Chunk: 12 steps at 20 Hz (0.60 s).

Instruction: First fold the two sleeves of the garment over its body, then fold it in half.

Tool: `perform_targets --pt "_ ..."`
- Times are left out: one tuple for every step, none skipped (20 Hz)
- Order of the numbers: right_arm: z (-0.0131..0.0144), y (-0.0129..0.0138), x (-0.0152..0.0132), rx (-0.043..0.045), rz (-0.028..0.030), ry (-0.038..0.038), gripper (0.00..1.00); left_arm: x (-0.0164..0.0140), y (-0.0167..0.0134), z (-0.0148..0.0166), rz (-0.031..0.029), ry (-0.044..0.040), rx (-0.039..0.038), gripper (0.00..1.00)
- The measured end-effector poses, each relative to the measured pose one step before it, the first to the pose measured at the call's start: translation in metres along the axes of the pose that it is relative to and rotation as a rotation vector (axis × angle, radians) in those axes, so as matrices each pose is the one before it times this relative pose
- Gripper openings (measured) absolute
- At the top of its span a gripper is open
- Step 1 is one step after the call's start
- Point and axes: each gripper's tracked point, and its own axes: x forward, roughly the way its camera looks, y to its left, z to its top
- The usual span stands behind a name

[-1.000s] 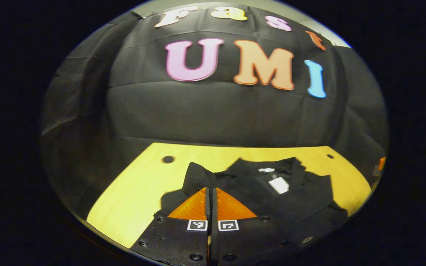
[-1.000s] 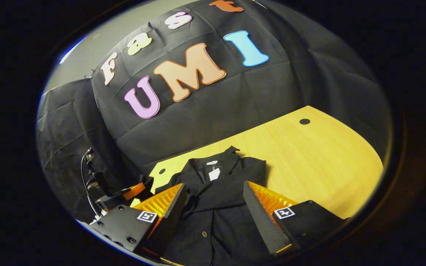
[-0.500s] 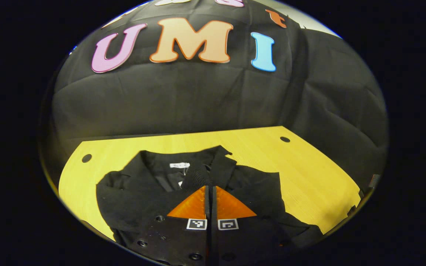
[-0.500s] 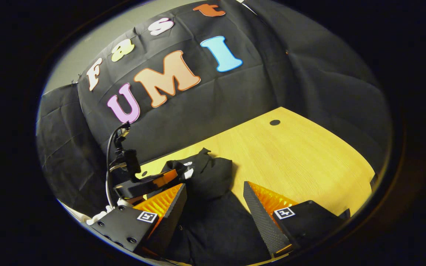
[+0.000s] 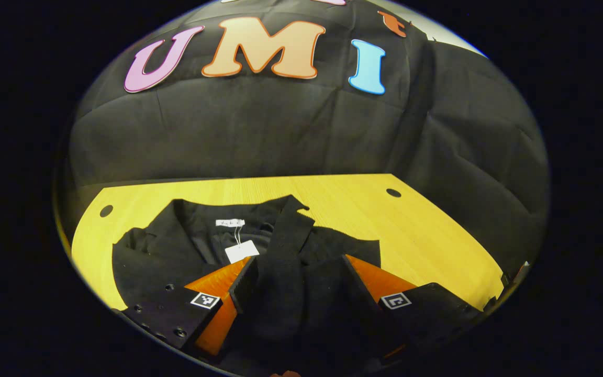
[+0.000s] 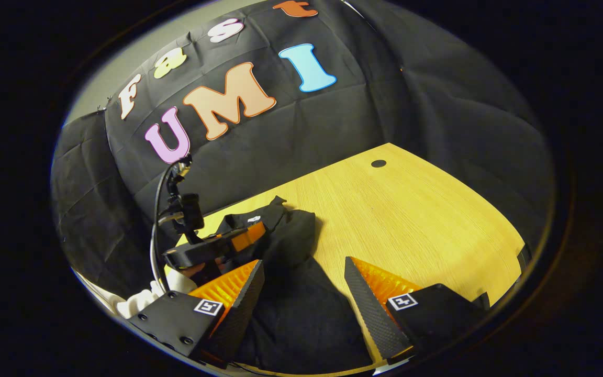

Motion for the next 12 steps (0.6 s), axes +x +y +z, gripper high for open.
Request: perform_targets --pt "-0.00335 -0.00113 0.0002 -0.01264 -0.00684 0.00584 0.98 -0.01039 0.00456 0.00724 0.00758 -0.0223 0.00565 0.96" --pt "-0.0038 -0.00151 -0.00078 -0.01382 -0.00526 0.00657 0.98 -0.01152 0.00577 0.00698 0.00911 -0.02299 0.00494 0.96" --pt "-0.00374 0.00035 -0.0006 -0.01274 -0.00041 0.0057 0.98 -0.01372 0.00568 0.00554 0.00228 -0.02462 0.00283 0.95" --pt "-0.00467 0.00166 -0.00056 -0.00818 0.00212 0.00893 0.98 -0.01473 0.00866 0.00679 0.00904 -0.0316 0.00564 0.95" --pt "-0.00711 0.00085 -0.00054 -0.00378 0.0041 0.0159 0.98 -0.01501 0.01436 0.00321 0.02321 -0.02479 0.00433 0.96" --pt "-0.01045 0.00142 -0.00069 -0.00367 0.00325 0.01819 0.98 -0.01703 0.01601 0.00004 0.03168 -0.00999 0.00378 0.95" --pt "-0.00923 0.00025 -0.00007 -0.00839 -0.00002 0.01725 0.98 -0.01912 0.01755 -0.00451 0.03375 0.00066 -0.0027 0.95" --pt "-0.00943 -0.00118 0.00021 -0.01393 -0.00715 0.01454 0.98 -0.02024 0.01776 -0.00629 0.0388 0.00519 -0.00732 0.95" --pt "-0.01039 -0.00189 -0.00195 -0.01879 -0.0109 0.01155 0.98 -0.02072 0.01885 -0.00913 0.03986 0.0103 -0.00839 0.95" --pt "-0.01053 -0.00221 -0.00125 -0.01923 -0.01249 0.01425 0.98 -0.0207 0.01727 -0.01266 0.03871 0.01659 -0.00971 0.95" --pt "-0.01328 -0.00218 0.00093 -0.02163 -0.01269 0.02015 0.98 -0.02073 0.01618 -0.01553 0.03591 0.02443 -0.00981 0.95" --pt "-0.01303 -0.00205 -0.00035 -0.0253 -0.01325 0.02485 0.98 -0.01938 0.01409 -0.01711 0.03155 0.02879 0.00192 0.95"
